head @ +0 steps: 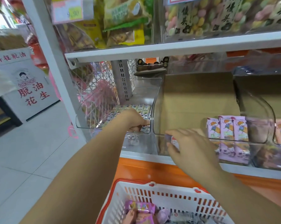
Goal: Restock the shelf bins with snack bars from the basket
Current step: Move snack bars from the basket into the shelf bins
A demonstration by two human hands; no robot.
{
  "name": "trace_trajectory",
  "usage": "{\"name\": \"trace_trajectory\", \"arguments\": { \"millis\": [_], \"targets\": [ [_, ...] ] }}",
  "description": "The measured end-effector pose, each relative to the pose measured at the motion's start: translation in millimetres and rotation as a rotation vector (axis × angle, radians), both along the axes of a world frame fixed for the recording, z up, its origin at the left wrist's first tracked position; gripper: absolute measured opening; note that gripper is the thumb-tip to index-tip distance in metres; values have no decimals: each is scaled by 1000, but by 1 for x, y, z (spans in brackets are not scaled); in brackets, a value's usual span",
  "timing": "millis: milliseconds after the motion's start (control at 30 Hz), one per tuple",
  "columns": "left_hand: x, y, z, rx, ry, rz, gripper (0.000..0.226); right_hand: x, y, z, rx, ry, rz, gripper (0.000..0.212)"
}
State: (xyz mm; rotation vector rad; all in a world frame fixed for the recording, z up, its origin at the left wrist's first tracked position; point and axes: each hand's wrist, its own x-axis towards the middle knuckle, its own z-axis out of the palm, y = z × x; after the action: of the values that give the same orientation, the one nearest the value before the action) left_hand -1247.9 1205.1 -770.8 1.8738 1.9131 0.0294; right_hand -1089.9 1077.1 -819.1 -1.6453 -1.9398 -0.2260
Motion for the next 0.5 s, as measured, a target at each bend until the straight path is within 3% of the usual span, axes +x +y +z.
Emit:
{"name": "trace_trajectory", "arguments": {
  "millis": [233,300,433,500],
  "targets": [
    [6,0,-9,22,-3,-137,5,-2,3,-3,9,15,2,23],
    [4,-4,-8,37,-43,-182,30,-2,3,-5,14,21,13,23],
    [6,-8,-5,3,79,-356,21,-1,5,-8,27,2,-1,24],
    [7,-10,-3,-3,154,-391,28,-1,6,-8,18,-1,-5,25]
  ]
}}
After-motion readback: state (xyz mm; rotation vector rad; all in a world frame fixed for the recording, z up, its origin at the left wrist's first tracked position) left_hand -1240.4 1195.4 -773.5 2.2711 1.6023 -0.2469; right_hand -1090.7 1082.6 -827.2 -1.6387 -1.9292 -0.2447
